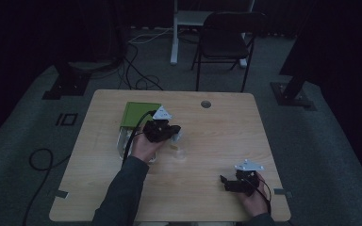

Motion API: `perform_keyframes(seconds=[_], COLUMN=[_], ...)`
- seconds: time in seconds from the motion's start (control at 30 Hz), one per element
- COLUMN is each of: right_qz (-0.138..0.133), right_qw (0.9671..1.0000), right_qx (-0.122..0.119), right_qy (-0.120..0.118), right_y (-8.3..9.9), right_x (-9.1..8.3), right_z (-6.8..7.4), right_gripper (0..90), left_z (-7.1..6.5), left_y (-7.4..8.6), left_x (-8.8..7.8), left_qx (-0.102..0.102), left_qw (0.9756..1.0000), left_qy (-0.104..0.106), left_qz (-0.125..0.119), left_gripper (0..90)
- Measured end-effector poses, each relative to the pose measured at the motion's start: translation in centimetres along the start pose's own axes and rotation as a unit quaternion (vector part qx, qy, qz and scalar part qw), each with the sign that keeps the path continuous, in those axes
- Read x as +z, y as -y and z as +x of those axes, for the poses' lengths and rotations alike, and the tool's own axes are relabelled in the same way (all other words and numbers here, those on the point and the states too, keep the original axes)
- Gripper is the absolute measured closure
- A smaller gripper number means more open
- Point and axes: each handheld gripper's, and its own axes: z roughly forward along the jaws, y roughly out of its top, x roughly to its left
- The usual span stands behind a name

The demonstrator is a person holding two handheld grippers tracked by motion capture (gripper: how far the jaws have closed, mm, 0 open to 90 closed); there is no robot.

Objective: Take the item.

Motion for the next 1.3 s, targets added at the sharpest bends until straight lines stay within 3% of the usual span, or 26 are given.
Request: perform_keyframes(seconds=[0.6, 1.0, 1.13, 1.3], right_qz=[0.000, 0.000, 0.000, 0.000], right_qw=[1.0000, 1.0000, 1.0000, 1.0000], right_qx=[-0.001, -0.001, -0.001, -0.001], right_qy=[-0.001, -0.001, -0.001, -0.002], right_y=[0.0, 0.0, 0.0, 0.0], right_x=[0.0, 0.0, 0.0, 0.0], right_z=[0.0, 0.0, 0.0, 0.1], right_gripper=[12.3, 12.3, 12.3, 12.3], left_z=[0.7, 1.1, 1.1, 1.0], left_y=[0.2, -0.2, -1.2, -1.2], left_x=[2.5, 2.2, 1.9, 2.4], left_qx=[-0.009, -0.019, -0.017, -0.013], left_qw=[0.9996, 0.9997, 0.9998, 0.9998], left_qy=[-0.003, -0.005, -0.007, -0.008], left_qz=[0.028, 0.014, 0.004, 0.011], left_gripper=[88.5, 88.5, 88.5, 88.4])
